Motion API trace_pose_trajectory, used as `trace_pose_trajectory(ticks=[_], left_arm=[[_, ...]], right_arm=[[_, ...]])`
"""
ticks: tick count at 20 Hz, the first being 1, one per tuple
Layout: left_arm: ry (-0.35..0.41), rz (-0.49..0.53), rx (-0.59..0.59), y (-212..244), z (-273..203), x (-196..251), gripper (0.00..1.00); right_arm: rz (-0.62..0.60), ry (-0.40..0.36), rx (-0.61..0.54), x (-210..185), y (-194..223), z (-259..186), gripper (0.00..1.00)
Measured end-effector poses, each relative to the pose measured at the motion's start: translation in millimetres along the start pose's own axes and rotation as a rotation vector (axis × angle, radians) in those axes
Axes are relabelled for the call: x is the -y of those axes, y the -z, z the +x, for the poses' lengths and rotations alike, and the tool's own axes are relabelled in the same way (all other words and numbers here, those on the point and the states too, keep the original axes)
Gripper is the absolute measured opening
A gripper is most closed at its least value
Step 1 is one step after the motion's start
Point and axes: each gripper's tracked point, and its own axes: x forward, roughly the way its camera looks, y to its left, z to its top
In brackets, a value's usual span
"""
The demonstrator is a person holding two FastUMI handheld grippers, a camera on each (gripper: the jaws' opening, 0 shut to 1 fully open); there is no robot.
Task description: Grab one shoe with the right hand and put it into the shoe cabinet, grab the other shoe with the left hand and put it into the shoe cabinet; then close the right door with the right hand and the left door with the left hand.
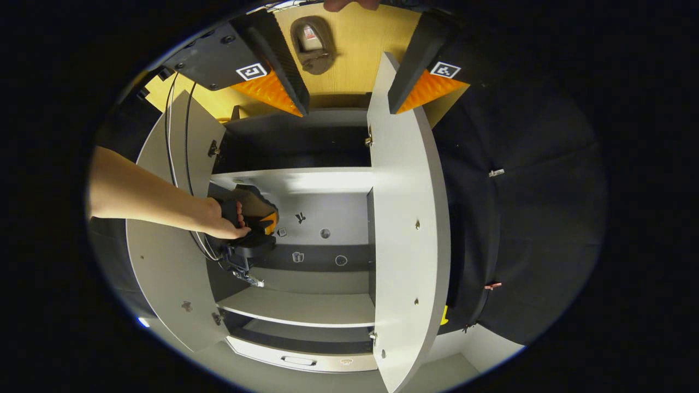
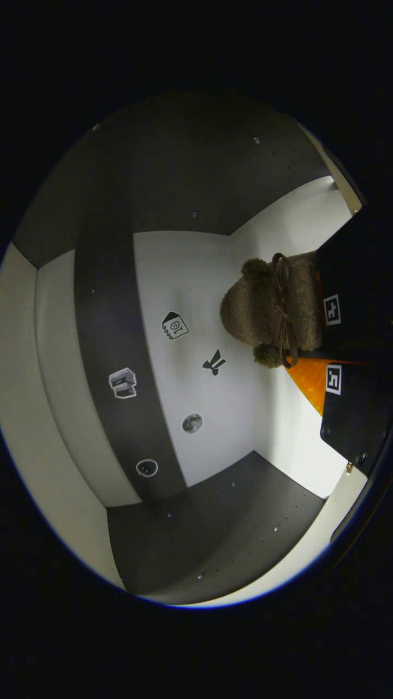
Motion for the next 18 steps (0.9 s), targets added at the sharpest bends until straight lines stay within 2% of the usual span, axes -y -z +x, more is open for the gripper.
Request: trace_pose_trajectory(ticks=[5, 6, 7, 8, 10, 11, 13, 14, 15, 16, 17, 18], left_arm=[[-0.016, 0.003, -0.004, 3, 1, 1, 0.92], [-0.019, 0.006, -0.005, 3, 1, 0, 0.92], [-0.023, 0.008, -0.005, 3, 2, -1, 0.92], [-0.025, 0.008, -0.006, 3, 1, -1, 0.92], [-0.033, 0.003, -0.008, 2, 1, -2, 0.92], [-0.034, -0.001, -0.007, 2, 1, -2, 0.92], [-0.029, -0.004, -0.003, 1, 1, 0, 0.92], [-0.026, 0.000, -0.001, 0, 1, 1, 0.92], [-0.022, 0.006, 0.002, 0, 1, 3, 0.92], [-0.018, 0.011, 0.005, -1, 1, 4, 0.92], [-0.013, 0.013, 0.008, 0, 1, 5, 0.92], [-0.009, 0.012, 0.008, 0, 2, 6, 0.92]], right_arm=[[-0.015, 0.048, -0.039, 19, 18, 34, 0.12], [-0.014, 0.051, -0.045, 20, 20, 36, 0.05], [-0.011, 0.052, -0.057, 19, 23, 40, 0.05], [-0.010, 0.051, -0.070, 18, 28, 42, 0.12], [-0.029, 0.062, -0.083, 18, 32, 43, 0.07], [-0.043, 0.073, -0.081, 18, 33, 42, 0.17], [-0.043, 0.067, -0.086, 13, 34, 37, 0.17], [-0.039, 0.061, -0.088, 9, 34, 34, 0.35], [-0.043, 0.052, -0.088, 6, 34, 31, 0.36], [-0.052, 0.046, -0.087, 2, 34, 26, 0.54], [-0.063, 0.038, -0.086, -2, 34, 20, 0.65], [-0.075, 0.030, -0.085, -6, 35, 14, 0.71]])
